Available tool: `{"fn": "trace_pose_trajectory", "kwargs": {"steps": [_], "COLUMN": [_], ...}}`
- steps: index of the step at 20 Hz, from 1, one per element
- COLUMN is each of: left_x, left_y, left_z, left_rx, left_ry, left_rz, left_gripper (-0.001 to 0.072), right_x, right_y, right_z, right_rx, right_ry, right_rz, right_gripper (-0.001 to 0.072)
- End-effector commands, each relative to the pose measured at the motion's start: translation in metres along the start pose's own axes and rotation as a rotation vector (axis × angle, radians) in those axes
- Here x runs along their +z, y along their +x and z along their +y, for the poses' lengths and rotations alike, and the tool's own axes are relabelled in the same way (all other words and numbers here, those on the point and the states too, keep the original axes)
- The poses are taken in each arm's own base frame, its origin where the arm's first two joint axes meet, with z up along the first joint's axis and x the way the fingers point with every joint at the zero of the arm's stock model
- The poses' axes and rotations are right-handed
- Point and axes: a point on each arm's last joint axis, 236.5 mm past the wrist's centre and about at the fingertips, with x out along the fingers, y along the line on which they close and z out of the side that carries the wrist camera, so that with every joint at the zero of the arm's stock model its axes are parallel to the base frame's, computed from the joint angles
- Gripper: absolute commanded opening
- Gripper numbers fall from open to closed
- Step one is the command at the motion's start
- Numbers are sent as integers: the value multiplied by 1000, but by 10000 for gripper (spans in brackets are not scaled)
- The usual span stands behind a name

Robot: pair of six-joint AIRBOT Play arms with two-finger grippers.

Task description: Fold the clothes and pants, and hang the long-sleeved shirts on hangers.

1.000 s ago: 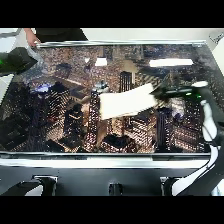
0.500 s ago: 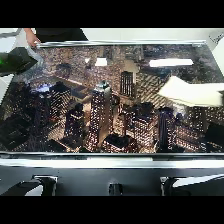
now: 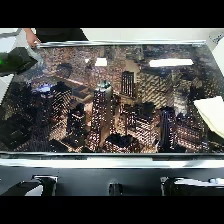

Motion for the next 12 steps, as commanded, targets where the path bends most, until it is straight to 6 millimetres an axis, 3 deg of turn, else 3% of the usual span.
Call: {"fn": "trace_pose_trajectory", "kwargs": {"steps": [1,8,12], "left_x": [0,0,0], "left_y": [0,0,0], "left_z": [-1,-1,-1], "left_rx": [-2,-2,-3], "left_ry": [0,1,0], "left_rz": [1,1,1], "left_gripper": [32,32,32], "right_x": [-34,-95,-92], "right_y": [1,24,30], "right_z": [-50,-92,-114], "right_rx": [-165,-269,-340], "right_ry": [70,90,55], "right_rz": [-7,50,18], "right_gripper": [28,28,28]}}
